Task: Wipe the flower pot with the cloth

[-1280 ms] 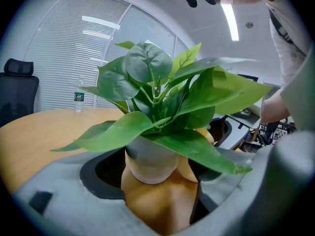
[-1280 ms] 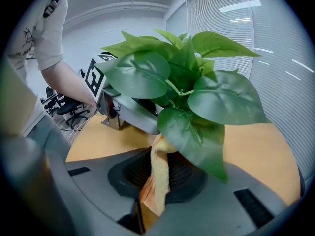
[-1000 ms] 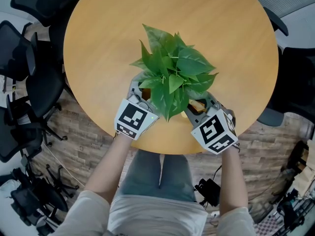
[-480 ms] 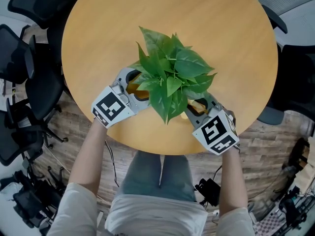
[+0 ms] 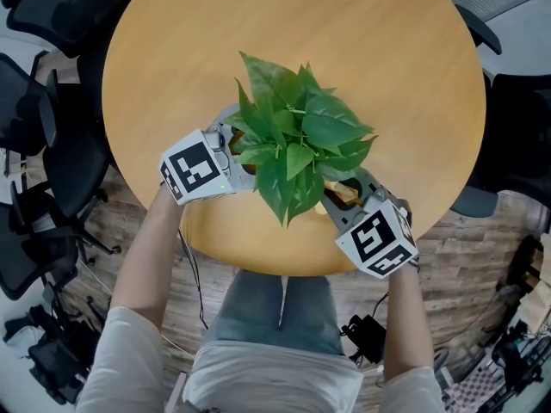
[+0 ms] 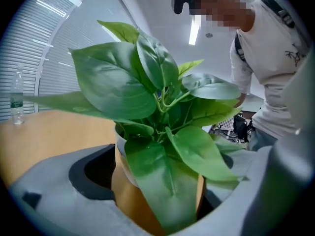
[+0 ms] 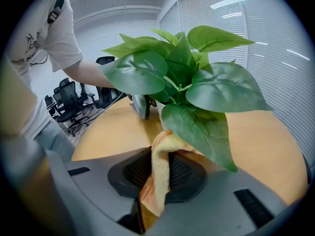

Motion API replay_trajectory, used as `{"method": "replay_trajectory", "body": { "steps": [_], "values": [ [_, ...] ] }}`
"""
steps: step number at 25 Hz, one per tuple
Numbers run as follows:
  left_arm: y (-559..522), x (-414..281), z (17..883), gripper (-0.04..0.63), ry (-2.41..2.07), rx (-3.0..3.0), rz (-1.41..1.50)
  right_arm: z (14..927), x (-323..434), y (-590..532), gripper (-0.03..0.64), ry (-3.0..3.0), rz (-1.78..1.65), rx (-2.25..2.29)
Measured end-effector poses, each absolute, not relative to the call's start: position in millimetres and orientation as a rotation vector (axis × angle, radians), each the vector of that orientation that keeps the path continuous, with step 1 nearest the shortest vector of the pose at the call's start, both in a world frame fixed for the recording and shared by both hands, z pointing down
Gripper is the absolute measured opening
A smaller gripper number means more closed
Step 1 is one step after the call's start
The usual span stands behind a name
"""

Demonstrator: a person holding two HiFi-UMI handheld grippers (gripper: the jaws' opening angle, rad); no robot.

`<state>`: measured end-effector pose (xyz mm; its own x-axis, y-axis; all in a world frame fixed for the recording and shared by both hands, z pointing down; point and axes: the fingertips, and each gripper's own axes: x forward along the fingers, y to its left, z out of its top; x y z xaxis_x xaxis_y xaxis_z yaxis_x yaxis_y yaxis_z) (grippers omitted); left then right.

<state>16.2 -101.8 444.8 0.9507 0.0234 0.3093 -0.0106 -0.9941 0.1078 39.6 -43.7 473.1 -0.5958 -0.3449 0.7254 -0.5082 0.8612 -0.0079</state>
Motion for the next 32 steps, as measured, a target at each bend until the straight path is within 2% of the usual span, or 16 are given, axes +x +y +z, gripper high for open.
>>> {"method": "replay_trajectory", "body": {
  "steps": [13,32],
  "values": [
    [-110.1,24.1,446.9,0.486,-0.055,3.020,0.528,473.1,40.9,-44.9,0.061,-2.269,0.283,0.630],
    [-106.8,18.1,450.6,0.483,-0.964,2.717,0.494,475.8,83.6,-75.3,0.061,-2.206,0.316,0.755]
  ]
}}
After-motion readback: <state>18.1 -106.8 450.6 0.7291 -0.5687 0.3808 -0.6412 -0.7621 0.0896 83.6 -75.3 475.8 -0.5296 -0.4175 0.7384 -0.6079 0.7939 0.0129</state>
